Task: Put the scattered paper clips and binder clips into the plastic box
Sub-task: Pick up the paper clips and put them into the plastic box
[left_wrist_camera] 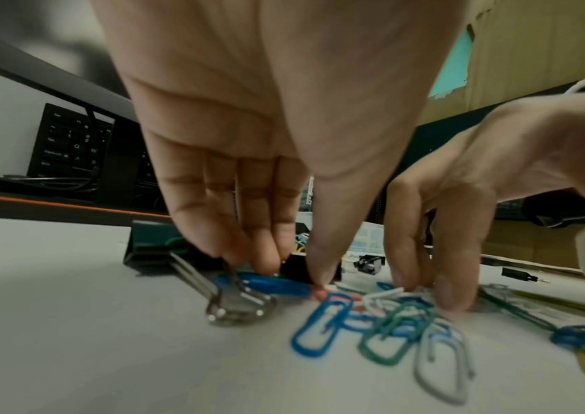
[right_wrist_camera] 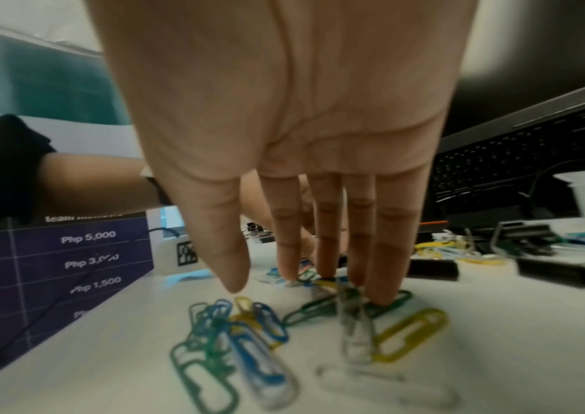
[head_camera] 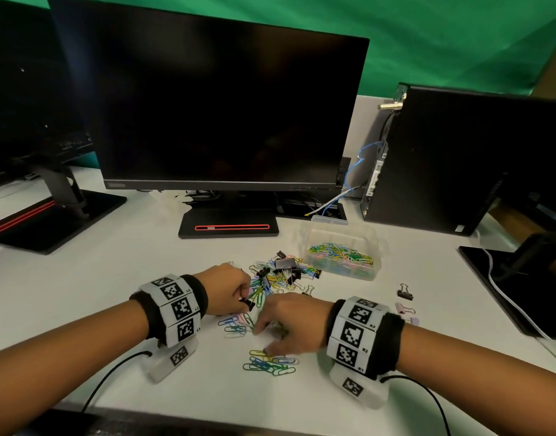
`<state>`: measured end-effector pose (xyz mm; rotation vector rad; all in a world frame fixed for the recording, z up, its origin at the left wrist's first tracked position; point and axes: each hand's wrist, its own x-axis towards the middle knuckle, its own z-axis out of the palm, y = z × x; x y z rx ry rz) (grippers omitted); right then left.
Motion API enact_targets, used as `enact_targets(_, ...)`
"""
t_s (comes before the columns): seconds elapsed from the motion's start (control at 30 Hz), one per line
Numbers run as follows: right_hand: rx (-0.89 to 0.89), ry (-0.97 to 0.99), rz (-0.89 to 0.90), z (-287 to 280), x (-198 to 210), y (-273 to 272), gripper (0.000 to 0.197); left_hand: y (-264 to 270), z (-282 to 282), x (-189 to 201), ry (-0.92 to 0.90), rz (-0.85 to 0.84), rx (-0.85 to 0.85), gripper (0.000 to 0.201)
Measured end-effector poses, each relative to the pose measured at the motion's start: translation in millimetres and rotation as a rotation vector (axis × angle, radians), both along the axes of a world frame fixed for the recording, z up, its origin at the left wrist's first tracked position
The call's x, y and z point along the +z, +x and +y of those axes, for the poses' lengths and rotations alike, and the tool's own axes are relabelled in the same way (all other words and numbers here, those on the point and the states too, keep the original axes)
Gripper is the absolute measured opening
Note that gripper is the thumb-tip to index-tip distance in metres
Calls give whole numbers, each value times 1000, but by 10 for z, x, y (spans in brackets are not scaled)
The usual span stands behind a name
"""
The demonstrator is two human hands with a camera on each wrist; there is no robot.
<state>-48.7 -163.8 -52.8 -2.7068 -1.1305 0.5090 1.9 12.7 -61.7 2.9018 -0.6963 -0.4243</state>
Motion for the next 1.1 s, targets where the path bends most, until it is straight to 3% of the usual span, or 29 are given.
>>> enact_targets(0.27, 55, -68, -63, 303, -100, 22, 58, 80, 118, 79, -8, -18, 30, 19)
enact_targets(0.37, 119, -94, -101, 317, -123, 1, 51, 108, 206, 87, -17, -34, 64, 23)
enact_targets(0.57, 109, 29, 21, -46, -21, -49, 33, -28, 334, 111, -85, -45, 7, 24)
enact_targets(0.7, 74, 30, 30, -280, 32, -56, 29, -193, 351, 47, 28, -15, -111, 38)
enact_targets(0.83, -28, 17, -23, -457, 90, -43, 32, -255, 369, 9, 98, -86, -155, 43)
enact_targets(0.93, -92, -36, -39, -592, 99, -29, 39, -355, 327, 50, 73, -66, -196, 40)
enact_targets(1.1, -195, -155, 68, -725, 61, -94, 80, -413, 222, 39, -11, 13, -198, 33)
